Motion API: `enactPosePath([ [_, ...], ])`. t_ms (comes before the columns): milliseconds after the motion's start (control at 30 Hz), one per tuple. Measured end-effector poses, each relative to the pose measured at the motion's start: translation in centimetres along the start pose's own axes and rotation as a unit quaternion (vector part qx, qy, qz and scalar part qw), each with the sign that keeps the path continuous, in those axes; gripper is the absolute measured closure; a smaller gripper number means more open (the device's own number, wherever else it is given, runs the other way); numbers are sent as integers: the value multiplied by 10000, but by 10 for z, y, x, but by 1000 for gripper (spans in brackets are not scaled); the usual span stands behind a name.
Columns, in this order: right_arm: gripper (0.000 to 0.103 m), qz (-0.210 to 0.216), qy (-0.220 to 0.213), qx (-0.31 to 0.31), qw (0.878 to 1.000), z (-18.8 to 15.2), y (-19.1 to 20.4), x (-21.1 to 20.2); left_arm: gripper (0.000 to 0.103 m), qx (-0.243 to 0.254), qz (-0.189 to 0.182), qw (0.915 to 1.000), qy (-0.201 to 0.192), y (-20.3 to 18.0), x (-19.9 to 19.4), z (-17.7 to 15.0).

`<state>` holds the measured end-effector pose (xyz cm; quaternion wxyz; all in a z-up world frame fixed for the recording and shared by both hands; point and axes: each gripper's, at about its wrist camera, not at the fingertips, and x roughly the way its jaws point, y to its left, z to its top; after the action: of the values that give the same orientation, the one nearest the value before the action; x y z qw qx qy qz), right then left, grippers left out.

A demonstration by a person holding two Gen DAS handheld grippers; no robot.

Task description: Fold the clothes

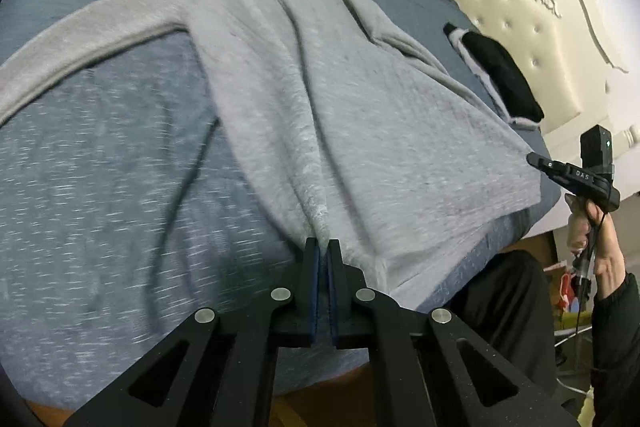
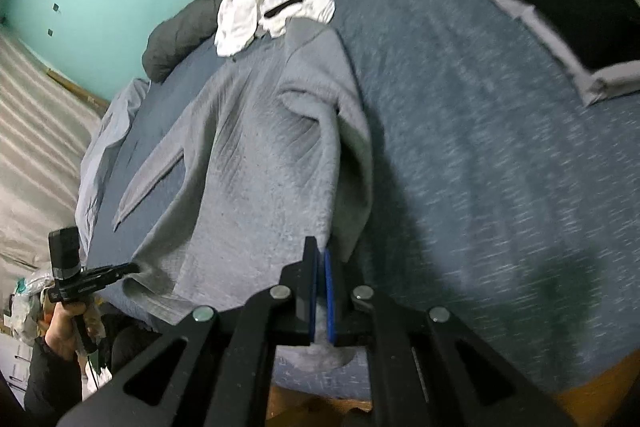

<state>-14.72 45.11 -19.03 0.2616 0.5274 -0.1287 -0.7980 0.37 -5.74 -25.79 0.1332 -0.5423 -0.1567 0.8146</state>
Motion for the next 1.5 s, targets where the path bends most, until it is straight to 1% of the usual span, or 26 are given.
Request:
enactPosePath([
  [100,100,-91,-62,-60,9999,3,-2,-8,100,-43,14,9999,-157,13,-22,-5],
  [133,102,-140,-89,-64,9998,3,-5,-11,100,-43,34,9998,-212,14,-28,-6],
  [200,103,-254,-115,-45,9996,4,-11,-15,100,-42,140,9996,-242,19,-34,-7],
  [300,103,-368,41,5,9993,0,-19,-5,100,-104,194,9998,8,25,-21,-11],
  [400,103,-194,250,-62,9995,-7,-15,9,100,-93,235,9995,212,23,-3,-15],
  [433,100,-161,340,-136,9992,-10,-10,14,100,-110,256,9992,272,25,2,-17],
  [500,100,-141,564,-384,9976,-14,6,26,100,-189,255,9990,323,29,9,-17],
  [533,95,-157,651,-505,9965,-16,13,30,100,-232,259,9988,334,31,12,-17],
  [567,79,-218,732,-662,9949,-17,22,34,100,-254,261,9988,340,32,13,-17],
  [600,68,-277,839,-863,9923,-21,32,40,100,-267,258,9987,343,33,15,-16],
  [633,52,-317,951,-1072,9892,-25,42,46,100,-273,266,9987,344,33,16,-15],
  [667,50,-360,1058,-1286,9854,-29,53,53,100,-267,272,9987,339,33,16,-16],
  [733,49,-515,1217,-1756,9755,-39,75,67,99,-248,280,9987,338,31,16,-15],
  [800,47,-636,1315,-1973,9694,-46,87,77,100,-237,282,9988,337,30,16,-15],
  [900,47,-608,1527,-1931,9673,-55,92,96,99,-254,259,9988,318,31,14,-15],
  [967,47,-626,1725,-1740,9675,-59,89,112,99,-265,238,9989,305,31,14,-16],
  [1033,47,-710,1830,-1624,9670,-63,87,126,99,-266,232,9989,308,32,14,-17],
  [1067,51,-760,1866,-1584,9666,-65,86,132,99,-262,224,9989,310,32,14,-18],
  [1100,56,-814,1879,-1576,9660,-66,86,137,99,-259,216,9989,313,32,14,-19],
  [1133,65,-869,1871,-1604,9653,-67,85,138,99,-259,202,9990,319,32,14,-19],
  [1200,76,-894,1834,-1626,9654,-70,86,139,99,-263,180,9990,328,34,14,-20],
  [1233,83,-852,1794,-1641,9662,-70,86,135,99,-266,174,9989,331,35,14,-21],
  [1267,86,-807,1739,-1669,9672,-69,87,130,99,-268,168,9989,334,36,15,-21],
  [1400,88,-532,1544,-1552,9743,-64,81,105,99,-276,143,9989,353,39,16,-23],
  [1500,89,-405,1469,-1466,9774,-62,74,93,99,-268,119,9988,386,39,21,-24],
])
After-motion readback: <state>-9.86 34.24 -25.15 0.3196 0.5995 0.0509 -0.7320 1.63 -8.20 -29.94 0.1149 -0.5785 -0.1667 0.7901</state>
